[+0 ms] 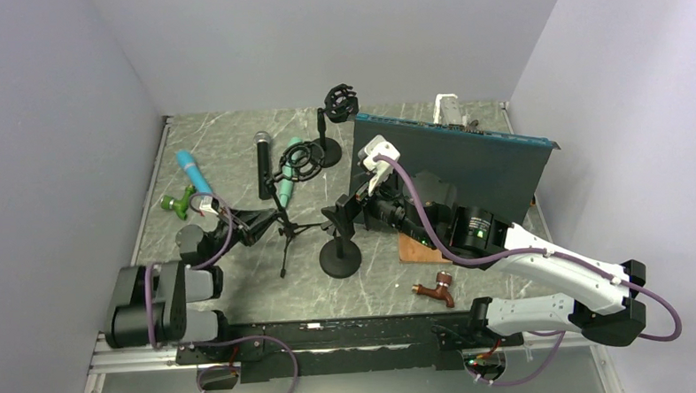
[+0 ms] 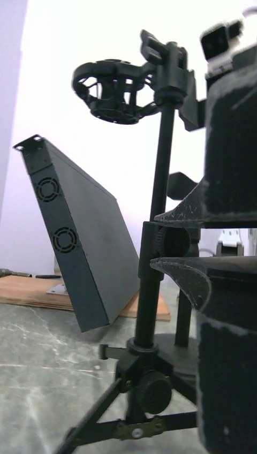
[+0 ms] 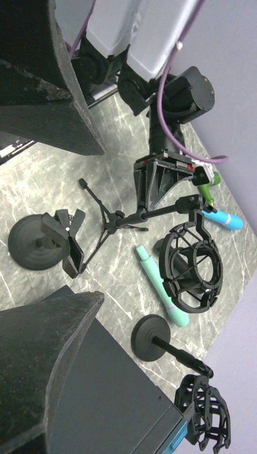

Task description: Remove the microphone from the stand

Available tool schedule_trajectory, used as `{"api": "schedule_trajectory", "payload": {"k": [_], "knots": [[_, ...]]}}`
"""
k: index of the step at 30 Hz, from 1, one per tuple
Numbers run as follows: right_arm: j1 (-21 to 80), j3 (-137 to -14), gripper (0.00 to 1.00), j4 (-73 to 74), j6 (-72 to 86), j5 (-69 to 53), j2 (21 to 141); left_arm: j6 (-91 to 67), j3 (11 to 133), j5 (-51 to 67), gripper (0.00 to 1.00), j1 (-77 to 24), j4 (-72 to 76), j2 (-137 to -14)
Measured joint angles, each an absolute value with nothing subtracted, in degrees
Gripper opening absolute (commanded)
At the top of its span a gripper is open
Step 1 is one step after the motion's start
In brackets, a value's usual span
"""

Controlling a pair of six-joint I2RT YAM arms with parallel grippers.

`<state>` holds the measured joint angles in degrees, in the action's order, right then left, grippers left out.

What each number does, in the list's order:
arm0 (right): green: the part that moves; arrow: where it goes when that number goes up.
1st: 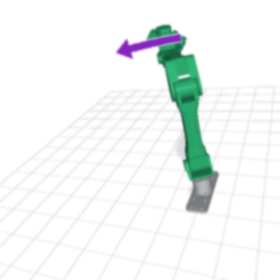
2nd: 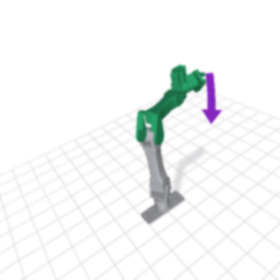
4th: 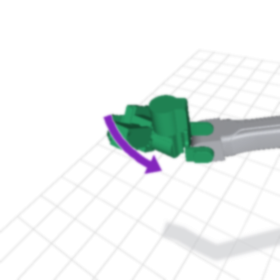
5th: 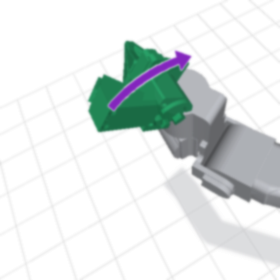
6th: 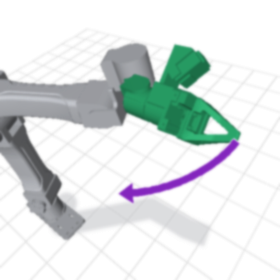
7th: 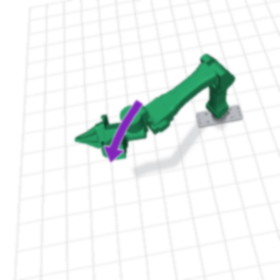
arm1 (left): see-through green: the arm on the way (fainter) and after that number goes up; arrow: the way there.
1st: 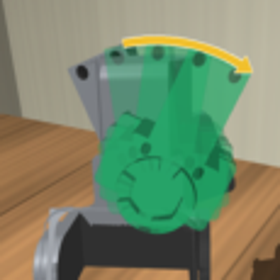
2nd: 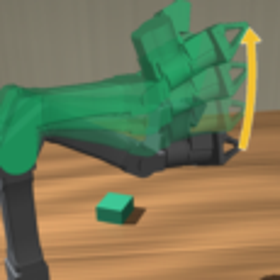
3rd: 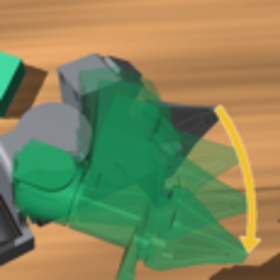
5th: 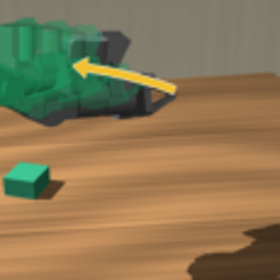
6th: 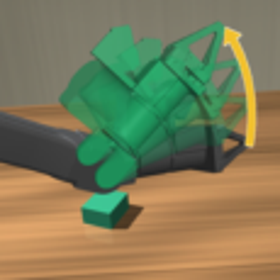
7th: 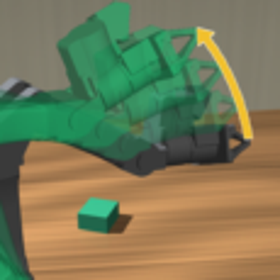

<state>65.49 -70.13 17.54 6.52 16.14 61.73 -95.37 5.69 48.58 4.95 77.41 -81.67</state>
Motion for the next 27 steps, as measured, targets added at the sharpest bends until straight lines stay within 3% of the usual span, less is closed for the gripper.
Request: {"api": "schedule_trajectory", "payload": {"k": [7, 12, 27], "knots": [[65.43, -70.13, 1.00, 17.54, 6.61, 16.16, 61.41, -95.59, 11.97, 43.48, 0.00, 4.95, 32.01, -59.33], [65.43, -70.11, 1.00, 17.52, 6.66, 16.19, 60.16, -95.29, 18.33, 40.40, 0.00, 5.23, 13.52, -55.35], [65.43, -68.97, 1.00, 17.52, 7.99, 16.45, 58.46, -98.76, 16.60, 41.69, 0.00, 5.45, 12.69, -54.78]]}}
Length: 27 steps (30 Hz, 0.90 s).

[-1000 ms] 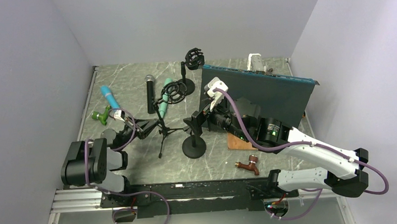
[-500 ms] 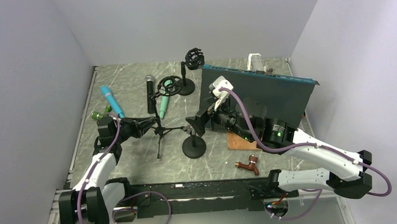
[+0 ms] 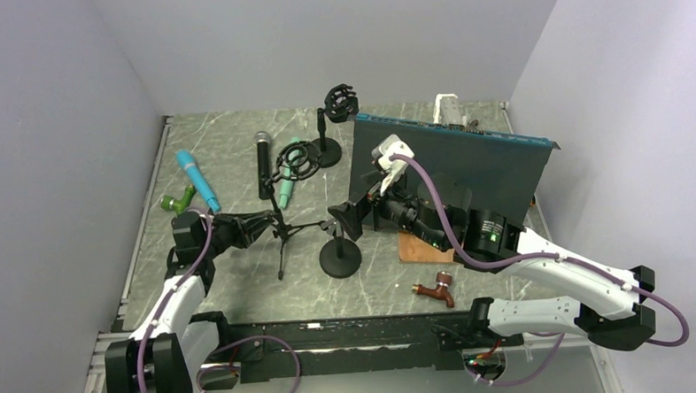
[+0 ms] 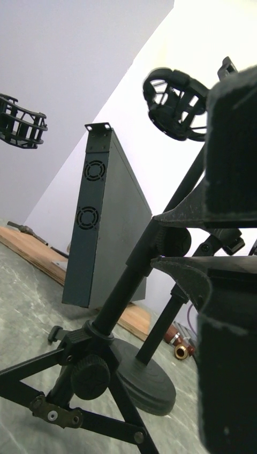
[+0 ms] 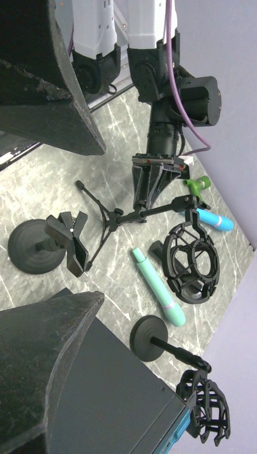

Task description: Remove the microphone from the stand

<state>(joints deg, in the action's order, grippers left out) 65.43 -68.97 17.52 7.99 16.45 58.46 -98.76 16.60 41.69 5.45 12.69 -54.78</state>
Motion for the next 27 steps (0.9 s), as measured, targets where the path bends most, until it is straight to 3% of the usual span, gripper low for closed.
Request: {"api": "schedule_trajectory", "payload": {"k": [7, 8, 19, 27], "knots": [[65.43, -68.97, 1.00, 17.50, 8.05, 16.40, 58.83, -96.84, 15.22, 41.93, 0.51, 5.61, 13.87, -53.65], [65.43, -68.97, 1.00, 17.50, 8.05, 16.40, 58.98, -95.09, 15.49, 41.50, 0.54, 5.69, 12.45, -53.19], [65.36, -68.97, 1.00, 17.50, 8.05, 16.40, 59.68, -76.95, 16.56, 39.05, 0.70, 8.49, 3.73, -48.18], [65.32, -68.97, 1.00, 17.50, 8.03, 16.34, 60.51, -61.54, 18.96, 41.67, 0.69, 8.49, 6.04, -44.80]]}}
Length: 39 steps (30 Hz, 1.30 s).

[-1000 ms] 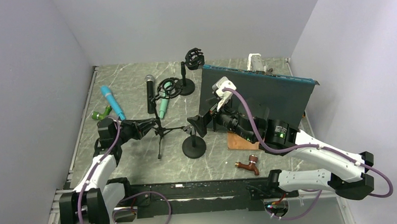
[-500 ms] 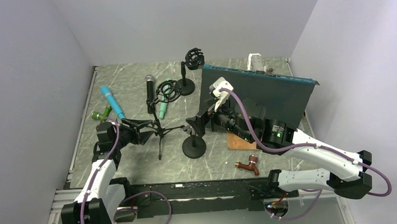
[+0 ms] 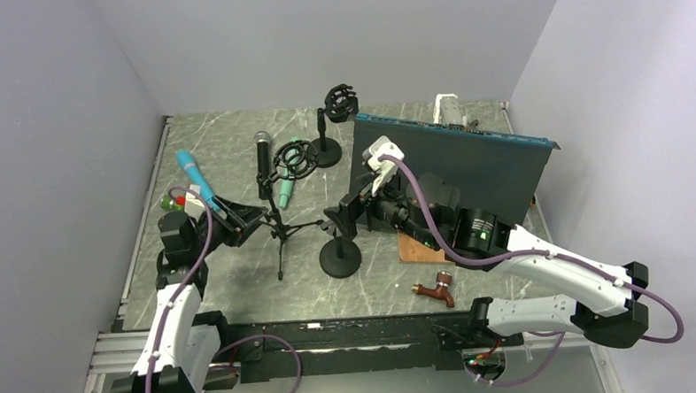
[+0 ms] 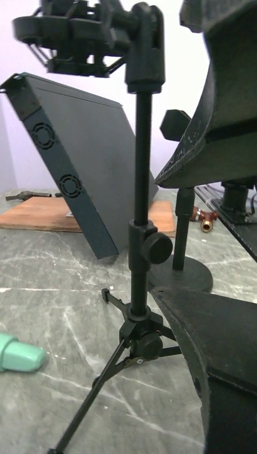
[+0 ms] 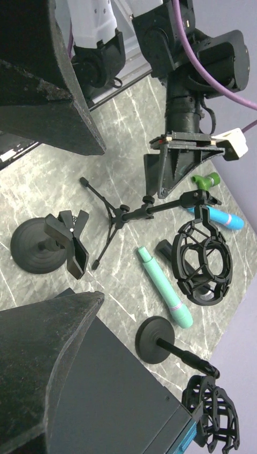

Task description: Remove the microphone from the stand

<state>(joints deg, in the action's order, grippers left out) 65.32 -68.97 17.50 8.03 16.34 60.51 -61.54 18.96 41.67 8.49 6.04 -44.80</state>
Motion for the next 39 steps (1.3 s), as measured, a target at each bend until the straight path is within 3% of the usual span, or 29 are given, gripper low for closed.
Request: {"api": "schedule_trajectory", "payload": {"k": [4, 20, 23, 26, 28, 39], "knots": [[65.32, -68.97, 1.00, 17.47, 8.05, 16.10, 60.84, -55.11, 19.46, 44.82, 0.67, 8.49, 6.15, -44.23], [65.28, -69.06, 1.00, 17.41, 8.21, 14.44, 63.42, -39.68, 22.00, 49.84, 0.36, 3.68, 5.43, -50.48], [65.28, -69.08, 1.00, 17.41, 8.38, 14.44, 63.42, -38.61, 22.72, 49.63, 0.37, 2.63, 5.13, -51.29], [65.28, -69.08, 1.00, 17.41, 8.60, 14.46, 63.40, -37.56, 23.70, 49.32, 0.52, 2.28, 4.86, -51.35], [65.28, -69.08, 1.00, 17.41, 8.62, 14.46, 63.40, -36.95, 24.25, 49.01, 0.56, 2.15, 4.82, -51.35], [65.28, -69.08, 1.00, 17.41, 8.62, 14.46, 63.37, -35.99, 25.80, 45.98, 0.56, 2.15, 4.25, -53.76]]}}
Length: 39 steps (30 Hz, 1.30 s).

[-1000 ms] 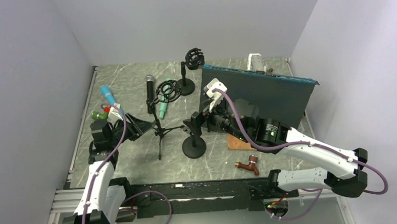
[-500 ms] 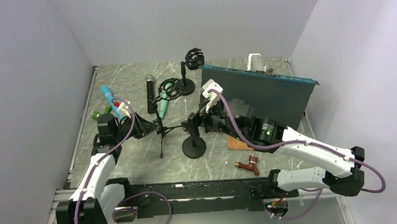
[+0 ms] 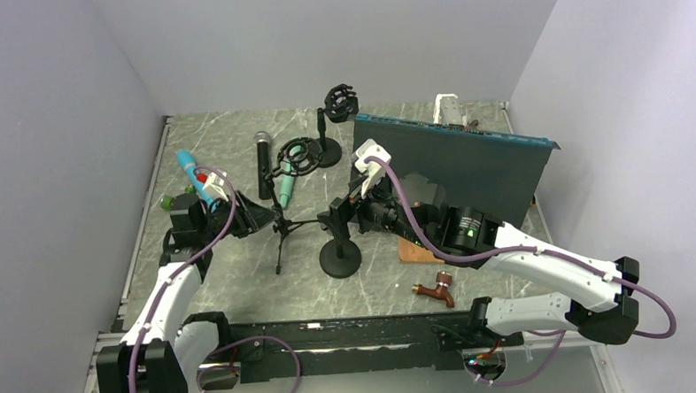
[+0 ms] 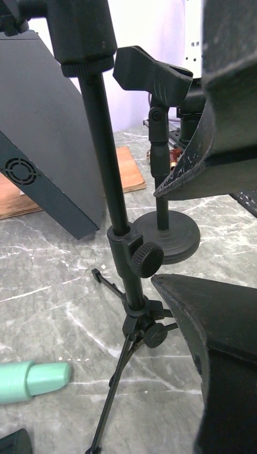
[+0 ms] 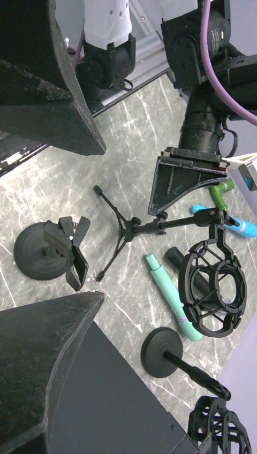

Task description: Remove the microphone from the stand

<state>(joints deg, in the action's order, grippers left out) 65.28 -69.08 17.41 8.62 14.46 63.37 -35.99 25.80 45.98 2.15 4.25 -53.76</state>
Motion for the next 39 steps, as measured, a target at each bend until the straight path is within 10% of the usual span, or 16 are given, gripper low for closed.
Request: {"api": "schedule_trajectory", "payload": {"k": [9, 13, 20, 27, 39], "knots": [[65.28, -69.12, 1.00, 17.45, 8.62, 14.48, 63.26, -34.65, 27.44, 45.47, 0.35, 2.15, 3.70, -57.01], [65.28, -69.34, 1.00, 17.47, 8.62, 14.48, 63.26, -35.59, 27.44, 46.24, 0.00, 2.15, 4.19, -58.37], [65.28, -69.41, 1.00, 17.47, 8.60, 14.46, 63.26, -37.39, 27.38, 47.53, 0.01, 2.17, 6.72, -58.89], [65.28, -69.41, 1.00, 17.47, 8.60, 14.48, 63.26, -38.06, 27.33, 48.34, 0.51, 2.55, 8.14, -59.33], [65.28, -69.41, 1.00, 17.47, 8.62, 14.52, 63.26, -41.39, 28.51, 55.92, 0.50, 7.68, 16.53, -67.05]]}}
